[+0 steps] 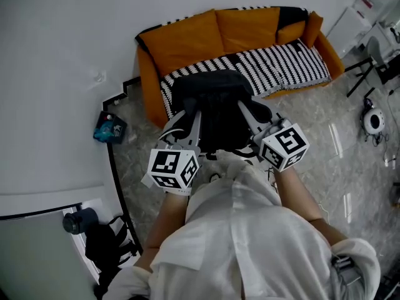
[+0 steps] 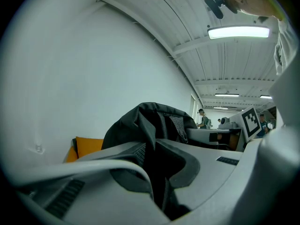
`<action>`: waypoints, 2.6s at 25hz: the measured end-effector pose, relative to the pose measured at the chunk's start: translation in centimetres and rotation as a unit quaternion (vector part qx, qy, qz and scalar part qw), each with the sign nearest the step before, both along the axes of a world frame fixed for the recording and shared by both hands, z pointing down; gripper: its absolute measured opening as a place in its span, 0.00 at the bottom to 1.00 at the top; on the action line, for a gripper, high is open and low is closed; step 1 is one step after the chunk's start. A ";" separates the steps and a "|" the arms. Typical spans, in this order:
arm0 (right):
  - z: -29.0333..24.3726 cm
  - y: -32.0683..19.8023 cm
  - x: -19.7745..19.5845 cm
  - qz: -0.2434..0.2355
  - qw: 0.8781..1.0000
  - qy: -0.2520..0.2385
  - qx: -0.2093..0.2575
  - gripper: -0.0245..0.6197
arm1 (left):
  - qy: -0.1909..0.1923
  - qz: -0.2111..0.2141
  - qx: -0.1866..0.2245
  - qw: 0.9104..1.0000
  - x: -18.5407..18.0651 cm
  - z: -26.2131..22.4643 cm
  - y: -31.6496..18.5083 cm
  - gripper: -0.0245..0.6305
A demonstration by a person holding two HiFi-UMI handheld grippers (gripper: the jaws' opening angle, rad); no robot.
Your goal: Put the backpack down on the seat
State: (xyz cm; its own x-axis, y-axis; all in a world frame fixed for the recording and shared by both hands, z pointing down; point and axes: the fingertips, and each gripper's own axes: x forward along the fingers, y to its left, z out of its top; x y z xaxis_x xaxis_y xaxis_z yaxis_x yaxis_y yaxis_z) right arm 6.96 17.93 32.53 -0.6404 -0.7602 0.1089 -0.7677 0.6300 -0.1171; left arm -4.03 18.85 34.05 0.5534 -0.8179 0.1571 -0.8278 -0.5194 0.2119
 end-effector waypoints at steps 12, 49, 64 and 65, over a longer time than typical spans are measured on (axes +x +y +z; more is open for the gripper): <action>0.9 -6.1 -2.5 -0.021 1.000 -0.007 0.001 0.07 | 0.003 -0.014 -0.012 1.000 -2.4 0.8 -5.4 0.11; 1.5 -36.5 -1.4 -0.113 0.993 -0.033 -0.028 0.07 | 0.003 -0.073 -0.035 0.997 -0.7 1.8 -34.7 0.11; 8.9 -40.9 -3.7 -0.069 0.993 -0.013 -0.096 0.07 | 0.011 -0.032 -0.096 0.995 -3.3 9.0 -39.6 0.11; 9.5 -41.2 -3.8 -0.067 0.993 -0.012 -0.100 0.07 | 0.010 -0.032 -0.100 0.994 -3.4 9.6 -39.9 0.11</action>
State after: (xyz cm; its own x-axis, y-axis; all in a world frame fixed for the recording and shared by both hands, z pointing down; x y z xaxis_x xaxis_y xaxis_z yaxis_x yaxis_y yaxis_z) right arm 3.15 -23.24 42.01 -0.7392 -0.6323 0.2318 -0.6734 0.6892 -0.2674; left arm -7.46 -21.06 43.61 0.5065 -0.8051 0.3087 -0.8520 -0.4124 0.3225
